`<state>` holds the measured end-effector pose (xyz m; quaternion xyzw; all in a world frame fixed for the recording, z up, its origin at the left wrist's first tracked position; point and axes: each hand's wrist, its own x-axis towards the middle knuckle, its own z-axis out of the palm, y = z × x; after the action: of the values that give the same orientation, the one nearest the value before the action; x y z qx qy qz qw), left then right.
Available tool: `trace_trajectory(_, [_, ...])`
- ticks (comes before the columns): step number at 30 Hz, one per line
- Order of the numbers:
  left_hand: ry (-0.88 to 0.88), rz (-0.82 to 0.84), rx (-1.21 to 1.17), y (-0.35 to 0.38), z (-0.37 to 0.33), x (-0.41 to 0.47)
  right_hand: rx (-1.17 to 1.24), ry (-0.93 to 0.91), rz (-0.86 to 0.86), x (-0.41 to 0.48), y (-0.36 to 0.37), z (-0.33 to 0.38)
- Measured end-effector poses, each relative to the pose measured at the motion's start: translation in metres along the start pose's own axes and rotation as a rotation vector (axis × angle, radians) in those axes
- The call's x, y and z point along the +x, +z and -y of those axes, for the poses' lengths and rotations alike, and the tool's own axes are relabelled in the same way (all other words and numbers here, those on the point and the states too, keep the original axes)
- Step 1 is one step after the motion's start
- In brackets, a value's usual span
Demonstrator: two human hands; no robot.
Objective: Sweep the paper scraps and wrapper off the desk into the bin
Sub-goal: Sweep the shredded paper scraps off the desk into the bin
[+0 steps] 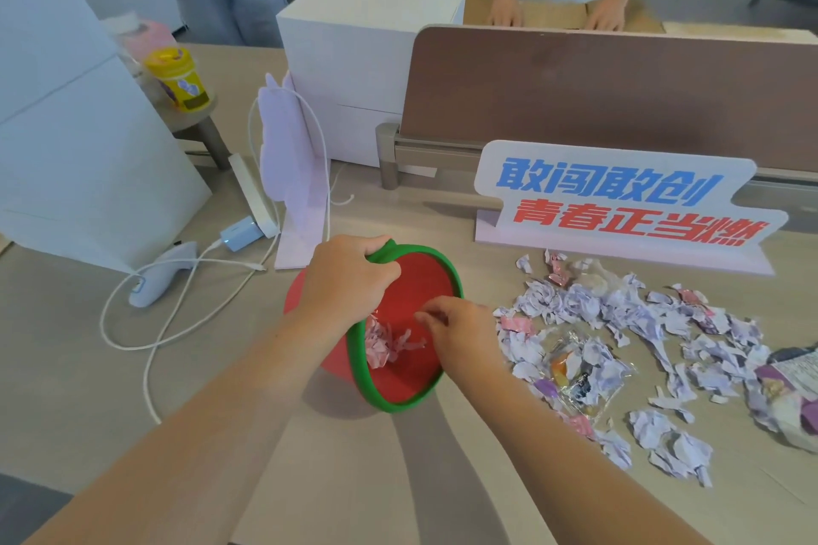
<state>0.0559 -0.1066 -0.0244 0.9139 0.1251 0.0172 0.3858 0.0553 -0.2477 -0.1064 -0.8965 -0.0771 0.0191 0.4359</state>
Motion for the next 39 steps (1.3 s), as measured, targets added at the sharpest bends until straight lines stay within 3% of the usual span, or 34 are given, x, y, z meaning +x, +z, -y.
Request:
trace_trajectory(3, [0.018,0.019,0.014,0.005,-0.002,-0.002,-0.082,-0.047,0.145,-0.005,0.004,0.003])
trace_trajectory(6, [0.015,0.030,0.044,0.007,-0.007,-0.006,0.035,-0.086,0.252,-0.015,-0.001,0.001])
trace_trajectory(9, [0.015,0.045,0.060,0.008,-0.012,-0.008,0.068,0.002,0.024,-0.032,-0.019,-0.028])
trace_trajectory(11, [0.028,0.058,0.062,0.010,-0.014,-0.008,-0.141,0.035,-0.092,-0.045,-0.027,-0.059])
trace_trajectory(15, [0.040,0.044,0.088,0.016,-0.020,-0.007,-0.640,0.100,0.107,-0.063,-0.015,-0.119])
trace_trajectory(18, [0.039,0.032,0.082,0.019,-0.020,-0.003,-0.782,0.114,0.137,-0.056,-0.008,-0.140])
trace_trajectory(28, [0.013,0.026,0.061,0.019,-0.021,0.019,-0.856,0.102,0.048,0.012,-0.012,-0.140])
trace_trajectory(35, [-0.013,0.029,0.027,0.023,-0.029,0.041,-0.914,0.116,0.124,0.065,-0.029,-0.145])
trace_trajectory(39, [-0.059,0.030,0.019,0.023,-0.028,0.047,-0.800,0.158,0.196,0.095,-0.035,-0.158])
